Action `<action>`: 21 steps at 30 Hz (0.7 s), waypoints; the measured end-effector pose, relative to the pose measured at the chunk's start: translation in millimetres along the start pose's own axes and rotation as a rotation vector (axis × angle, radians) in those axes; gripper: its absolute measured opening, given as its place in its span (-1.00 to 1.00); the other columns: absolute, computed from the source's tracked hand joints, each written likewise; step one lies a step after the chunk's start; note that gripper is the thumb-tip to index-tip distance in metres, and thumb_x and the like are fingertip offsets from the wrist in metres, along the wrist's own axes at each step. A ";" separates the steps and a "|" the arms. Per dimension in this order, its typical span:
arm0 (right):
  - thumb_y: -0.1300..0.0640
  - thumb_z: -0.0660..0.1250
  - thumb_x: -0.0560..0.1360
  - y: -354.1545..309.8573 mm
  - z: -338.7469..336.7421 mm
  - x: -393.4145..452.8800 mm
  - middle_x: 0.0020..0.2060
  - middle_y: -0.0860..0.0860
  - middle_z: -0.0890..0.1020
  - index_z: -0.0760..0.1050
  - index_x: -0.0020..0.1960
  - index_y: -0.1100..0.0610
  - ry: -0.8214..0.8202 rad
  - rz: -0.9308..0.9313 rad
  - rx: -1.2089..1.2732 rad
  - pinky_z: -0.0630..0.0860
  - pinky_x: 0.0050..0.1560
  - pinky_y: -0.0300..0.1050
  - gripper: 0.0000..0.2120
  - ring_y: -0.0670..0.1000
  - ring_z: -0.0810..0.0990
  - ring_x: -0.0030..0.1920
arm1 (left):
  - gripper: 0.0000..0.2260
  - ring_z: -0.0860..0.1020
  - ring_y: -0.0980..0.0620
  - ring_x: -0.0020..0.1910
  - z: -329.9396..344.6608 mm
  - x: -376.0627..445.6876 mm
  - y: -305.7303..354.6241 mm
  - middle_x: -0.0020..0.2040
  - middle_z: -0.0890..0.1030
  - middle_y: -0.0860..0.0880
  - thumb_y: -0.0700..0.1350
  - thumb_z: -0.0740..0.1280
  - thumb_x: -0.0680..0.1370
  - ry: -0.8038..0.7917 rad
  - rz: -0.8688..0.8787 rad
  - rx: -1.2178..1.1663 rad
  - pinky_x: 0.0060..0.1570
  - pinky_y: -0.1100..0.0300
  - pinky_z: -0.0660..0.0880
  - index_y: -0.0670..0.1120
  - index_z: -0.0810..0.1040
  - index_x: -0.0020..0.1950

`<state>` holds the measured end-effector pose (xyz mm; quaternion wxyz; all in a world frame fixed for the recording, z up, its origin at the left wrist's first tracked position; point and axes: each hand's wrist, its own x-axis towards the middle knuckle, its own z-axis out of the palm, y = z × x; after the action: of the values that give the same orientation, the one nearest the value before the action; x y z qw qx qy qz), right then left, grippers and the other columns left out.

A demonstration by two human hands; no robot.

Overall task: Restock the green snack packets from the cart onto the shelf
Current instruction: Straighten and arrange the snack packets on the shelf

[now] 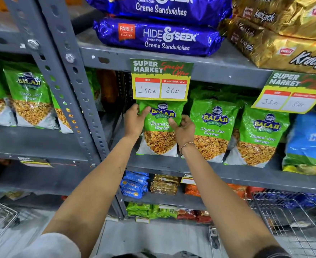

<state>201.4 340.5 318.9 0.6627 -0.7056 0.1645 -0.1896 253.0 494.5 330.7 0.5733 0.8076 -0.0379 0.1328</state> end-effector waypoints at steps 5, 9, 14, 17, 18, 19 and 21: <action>0.23 0.44 0.38 1.8 -6.1 -4.2 -0.39 0.01 0.32 0.39 0.02 0.17 -0.024 0.000 0.083 0.37 -0.24 -0.35 -0.71 -0.17 0.33 -0.37 | -0.70 0.58 0.00 -0.16 -0.6 -3.4 -0.4 -0.12 0.65 -0.16 0.02 0.38 0.44 -0.056 0.012 -0.118 -0.15 0.06 0.49 -0.21 0.48 -0.09; 0.08 0.46 0.36 25.2 -18.8 -36.8 0.21 0.06 0.43 0.17 0.39 0.19 -0.228 0.062 -0.207 0.33 0.21 -0.18 -0.27 -0.05 0.37 0.22 | -0.46 0.55 -0.05 0.10 -6.6 -33.3 -27.6 0.15 0.54 -0.07 0.02 0.45 0.37 -0.215 -0.162 -0.192 0.03 0.22 0.51 -0.16 0.35 0.23; 0.05 0.49 0.33 55.3 -22.9 -56.7 0.38 0.09 0.39 0.12 0.44 0.14 -0.295 0.078 -0.438 0.35 0.31 -0.01 -0.18 0.12 0.35 0.37 | -0.28 0.54 -0.01 0.14 -6.9 -72.7 -67.4 0.16 0.58 -0.02 0.14 0.54 0.21 -0.405 -0.197 0.186 0.09 0.10 0.50 -0.07 0.38 0.26; 0.06 0.50 0.32 52.2 -21.2 -52.9 0.40 0.12 0.36 0.15 0.44 0.15 -0.250 0.076 -0.475 0.33 0.34 0.01 -0.18 0.13 0.31 0.40 | -0.46 0.57 -0.08 0.10 -0.8 -73.6 -62.9 0.13 0.63 -0.13 0.01 0.53 0.28 -0.312 -0.182 0.176 -0.05 0.17 0.44 -0.12 0.47 0.19; 0.07 0.50 0.32 51.3 -20.5 -52.3 0.42 0.12 0.34 0.14 0.44 0.16 -0.247 0.082 -0.481 0.31 0.34 0.00 -0.18 0.13 0.30 0.41 | -0.47 0.57 -0.08 0.10 -0.3 -72.6 -60.9 0.14 0.62 -0.14 -0.01 0.53 0.29 -0.311 -0.180 0.177 -0.06 0.18 0.43 -0.13 0.47 0.19; 0.07 0.49 0.32 51.6 -19.8 -51.3 0.42 0.12 0.33 0.14 0.44 0.16 -0.245 0.080 -0.480 0.31 0.35 -0.01 -0.18 0.13 0.29 0.41 | -0.48 0.57 -0.09 0.11 0.2 -71.5 -59.9 0.14 0.62 -0.14 -0.03 0.53 0.30 -0.312 -0.184 0.178 -0.06 0.17 0.42 -0.13 0.47 0.18; 0.08 0.49 0.33 49.3 -19.2 -51.2 0.42 0.11 0.32 0.13 0.44 0.16 -0.251 0.091 -0.486 0.31 0.34 -0.04 -0.18 0.12 0.29 0.41 | -0.48 0.56 -0.10 0.12 -0.3 -70.2 -58.9 0.16 0.61 -0.15 -0.03 0.52 0.30 -0.306 -0.194 0.189 -0.02 0.12 0.44 -0.13 0.47 0.19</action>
<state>148.3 345.2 268.2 0.4971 -0.8537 0.1530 -0.0257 198.0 508.5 258.8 0.4926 0.8685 -0.0339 -0.0442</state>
